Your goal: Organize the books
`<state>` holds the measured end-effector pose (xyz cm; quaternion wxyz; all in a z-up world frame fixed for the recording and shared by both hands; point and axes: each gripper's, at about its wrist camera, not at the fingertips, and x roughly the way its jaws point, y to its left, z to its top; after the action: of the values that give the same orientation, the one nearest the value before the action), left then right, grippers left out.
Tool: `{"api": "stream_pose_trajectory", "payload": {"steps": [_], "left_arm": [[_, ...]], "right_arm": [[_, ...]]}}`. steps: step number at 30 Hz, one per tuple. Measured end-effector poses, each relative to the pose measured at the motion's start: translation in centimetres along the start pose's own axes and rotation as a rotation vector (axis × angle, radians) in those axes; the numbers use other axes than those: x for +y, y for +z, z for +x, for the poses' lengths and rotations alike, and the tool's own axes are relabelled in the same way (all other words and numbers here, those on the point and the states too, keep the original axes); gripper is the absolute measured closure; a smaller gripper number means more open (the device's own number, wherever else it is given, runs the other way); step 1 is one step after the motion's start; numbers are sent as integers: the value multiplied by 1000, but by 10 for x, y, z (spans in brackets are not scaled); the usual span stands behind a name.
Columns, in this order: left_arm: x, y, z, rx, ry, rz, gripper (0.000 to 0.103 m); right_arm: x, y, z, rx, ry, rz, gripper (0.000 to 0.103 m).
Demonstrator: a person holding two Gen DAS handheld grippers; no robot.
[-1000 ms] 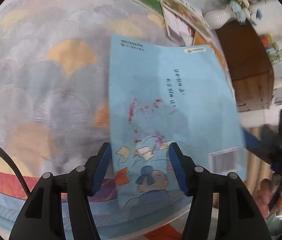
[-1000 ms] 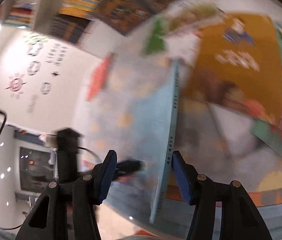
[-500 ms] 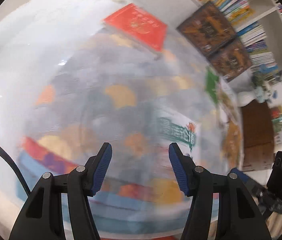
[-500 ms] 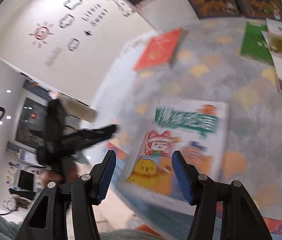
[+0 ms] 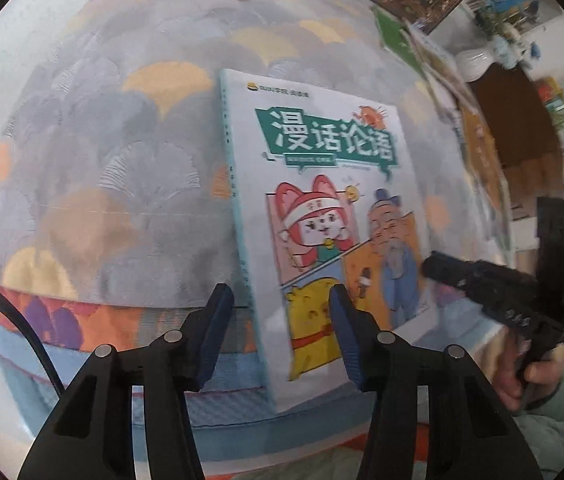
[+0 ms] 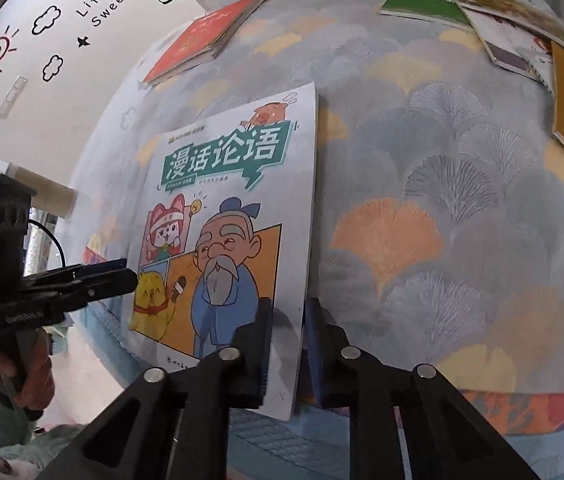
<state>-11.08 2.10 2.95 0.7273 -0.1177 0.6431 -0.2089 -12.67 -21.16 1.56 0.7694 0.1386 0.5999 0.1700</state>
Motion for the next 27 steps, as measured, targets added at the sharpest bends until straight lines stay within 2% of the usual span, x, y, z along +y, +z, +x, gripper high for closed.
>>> {"api": "stream_pose_trajectory", "payload": {"steps": [1,5,9,10,12,14,15,16,18,23,27], "left_arm": [[1,1,0,5,-38,-10,57],[5,2,-4,-11,-109,-50,57],[13,8,-38,-127,-328,-119,57],[9,11,-43,-143,-353,-111,57],[4,14,-43,-148,-335,-79,57],[3,16,-31,-117,-247,-54,57],[5,14,-25,-107,-218,-61,60],[8,11,-21,-101,-208,-74,67],[17,10,-17,-75,-235,-99,74],[20,1,-5,-39,-237,-118,79],[8,-5,3,-16,-267,-117,82]], "right_arm": [[2,-1,0,2,-5,-4,87],[2,0,1,5,-5,26,85],[-5,4,2,-1,26,89,84],[-6,4,3,-3,35,107,84],[-6,4,4,-8,42,131,83],[-6,3,3,-14,40,135,83],[-5,2,2,-16,38,135,83],[-5,2,2,-18,38,137,83],[-6,1,2,-21,44,148,83],[-7,0,1,-31,45,163,83],[-8,-1,1,-33,56,172,83]]}}
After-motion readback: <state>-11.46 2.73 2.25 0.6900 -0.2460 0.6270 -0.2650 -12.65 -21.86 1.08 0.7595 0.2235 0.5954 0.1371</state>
